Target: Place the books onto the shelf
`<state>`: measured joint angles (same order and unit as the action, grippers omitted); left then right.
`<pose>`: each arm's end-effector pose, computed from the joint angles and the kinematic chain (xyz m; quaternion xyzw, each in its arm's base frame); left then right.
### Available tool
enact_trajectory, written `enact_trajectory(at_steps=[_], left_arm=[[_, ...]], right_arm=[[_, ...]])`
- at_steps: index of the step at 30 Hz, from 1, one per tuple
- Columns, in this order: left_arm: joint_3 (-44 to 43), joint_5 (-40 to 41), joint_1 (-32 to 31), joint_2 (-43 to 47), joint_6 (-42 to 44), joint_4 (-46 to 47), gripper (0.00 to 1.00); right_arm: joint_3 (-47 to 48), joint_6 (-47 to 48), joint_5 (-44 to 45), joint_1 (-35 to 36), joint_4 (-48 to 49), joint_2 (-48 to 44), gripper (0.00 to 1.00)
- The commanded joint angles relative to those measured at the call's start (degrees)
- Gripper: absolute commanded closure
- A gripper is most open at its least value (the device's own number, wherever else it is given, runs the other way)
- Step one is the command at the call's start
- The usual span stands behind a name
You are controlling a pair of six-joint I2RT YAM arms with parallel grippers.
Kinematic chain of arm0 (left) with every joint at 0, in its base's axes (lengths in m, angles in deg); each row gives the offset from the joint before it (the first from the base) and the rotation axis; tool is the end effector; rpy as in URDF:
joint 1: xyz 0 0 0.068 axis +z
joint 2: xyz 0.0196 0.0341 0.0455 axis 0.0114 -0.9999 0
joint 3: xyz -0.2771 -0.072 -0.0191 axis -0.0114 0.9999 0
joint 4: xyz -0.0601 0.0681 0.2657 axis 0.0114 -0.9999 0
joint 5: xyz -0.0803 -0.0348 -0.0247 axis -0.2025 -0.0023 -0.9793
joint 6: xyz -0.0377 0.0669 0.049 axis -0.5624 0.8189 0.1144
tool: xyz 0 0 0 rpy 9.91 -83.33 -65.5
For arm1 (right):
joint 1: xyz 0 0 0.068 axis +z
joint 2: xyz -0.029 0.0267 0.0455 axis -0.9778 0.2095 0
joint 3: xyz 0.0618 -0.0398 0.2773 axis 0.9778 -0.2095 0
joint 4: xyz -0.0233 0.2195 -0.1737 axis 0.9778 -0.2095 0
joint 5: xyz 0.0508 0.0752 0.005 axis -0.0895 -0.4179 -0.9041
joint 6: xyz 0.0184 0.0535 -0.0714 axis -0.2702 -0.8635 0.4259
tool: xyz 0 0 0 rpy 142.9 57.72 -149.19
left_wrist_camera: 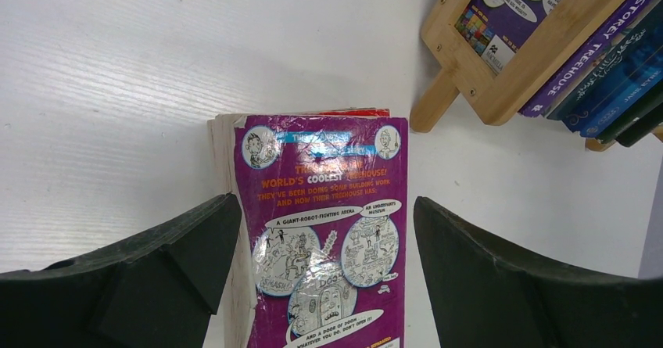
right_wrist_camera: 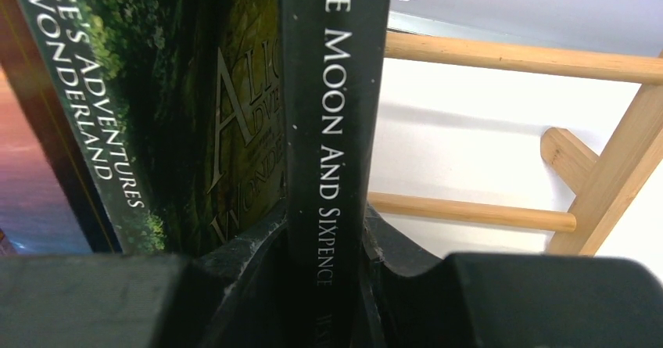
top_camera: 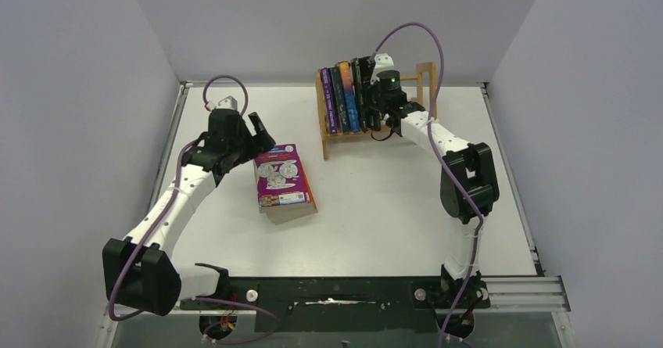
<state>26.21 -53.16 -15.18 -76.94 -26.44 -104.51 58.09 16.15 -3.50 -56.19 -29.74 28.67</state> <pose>0.3214 -0.0797 0.2786 -0.1872 0.8841 -0.1694 0.3932 0.5009 0.1976 0.2537 -0.1028 0.8400 0.1228 0.5184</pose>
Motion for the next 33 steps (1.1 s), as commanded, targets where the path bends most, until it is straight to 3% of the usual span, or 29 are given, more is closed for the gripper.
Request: enact_trajectory(at_steps=[1, 13, 15, 20, 26, 33], left_arm=[[-0.7, -0.7, 0.3, 2.5, 0.0, 1.5, 0.18], [-0.5, -1.5, 0.2, 2.3, -0.5, 2.6, 0.18], [-0.4, -1.6, 0.1, 2.2, -0.6, 2.7, 0.18], [0.0, -1.6, 0.1, 2.6, -0.8, 3.0, 0.18], [0.5, -1.5, 0.1, 3.1, -1.2, 3.1, 0.18], [0.8, -2.0, 0.1, 2.7, -1.9, 2.3, 0.18]], right_arm=[[3.7, -2.4, -0.6, 1.6, 7.4, 0.3, 0.91], [2.3, -2.3, 0.8, 3.5, 5.7, -7.1, 0.7], [1.5, -2.4, 0.6, 3.8, 5.8, -8.8, 0.59], [-0.1, -3.0, 0.6, 4.3, 5.8, -12.0, 0.52], [-1.9, -3.5, 1.1, 5.9, 5.1, -16.9, 0.52], [-5.9, -8.3, -10.2, 8.8, -1.0, -24.5, 0.4]])
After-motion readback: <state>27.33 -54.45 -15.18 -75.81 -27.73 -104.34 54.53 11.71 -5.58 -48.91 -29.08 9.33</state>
